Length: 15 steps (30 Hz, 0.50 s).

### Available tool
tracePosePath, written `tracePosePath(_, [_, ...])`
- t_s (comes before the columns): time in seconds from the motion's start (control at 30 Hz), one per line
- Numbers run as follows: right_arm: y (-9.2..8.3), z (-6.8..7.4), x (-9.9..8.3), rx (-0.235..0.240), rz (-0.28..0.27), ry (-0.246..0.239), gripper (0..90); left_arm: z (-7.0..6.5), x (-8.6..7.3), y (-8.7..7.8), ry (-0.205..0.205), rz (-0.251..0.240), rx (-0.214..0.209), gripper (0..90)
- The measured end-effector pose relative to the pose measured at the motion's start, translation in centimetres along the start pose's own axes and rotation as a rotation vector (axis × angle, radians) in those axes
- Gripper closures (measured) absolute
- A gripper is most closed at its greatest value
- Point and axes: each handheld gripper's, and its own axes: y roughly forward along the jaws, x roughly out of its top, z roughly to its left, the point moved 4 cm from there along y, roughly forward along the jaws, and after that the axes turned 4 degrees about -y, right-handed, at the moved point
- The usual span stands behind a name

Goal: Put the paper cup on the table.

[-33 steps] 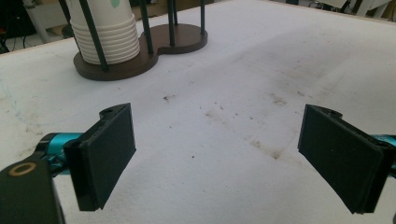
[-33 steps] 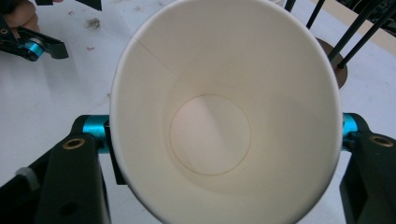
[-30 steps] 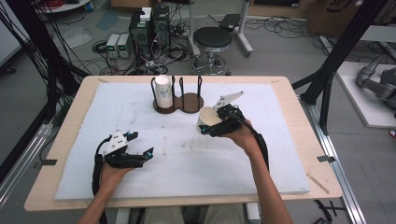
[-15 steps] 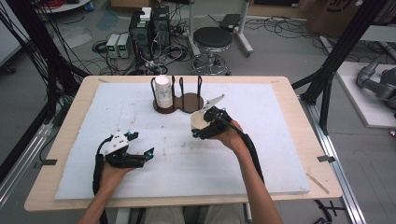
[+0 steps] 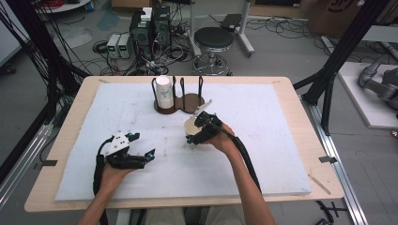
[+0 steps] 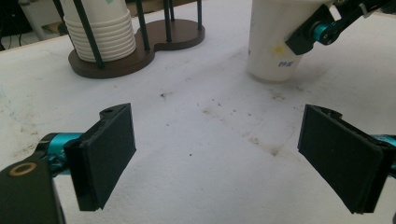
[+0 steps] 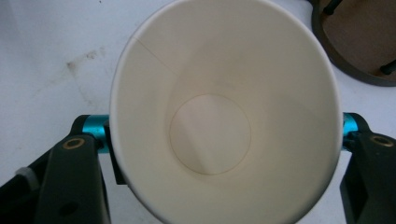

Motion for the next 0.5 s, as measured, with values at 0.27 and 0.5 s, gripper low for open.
tracePosePath(0.27, [0.61, -0.13, -0.19, 0.008, -0.014, 0.019, 29.9, 0.0, 0.0, 0.02, 0.0, 0.001, 0.002, 11.0])
tracePosePath(0.5, [0.79, -0.18, -0.25, 0.008, -0.015, 0.022, 23.5, 0.0, -0.01, 0.02, 0.0, 0.001, 0.003, 11.0])
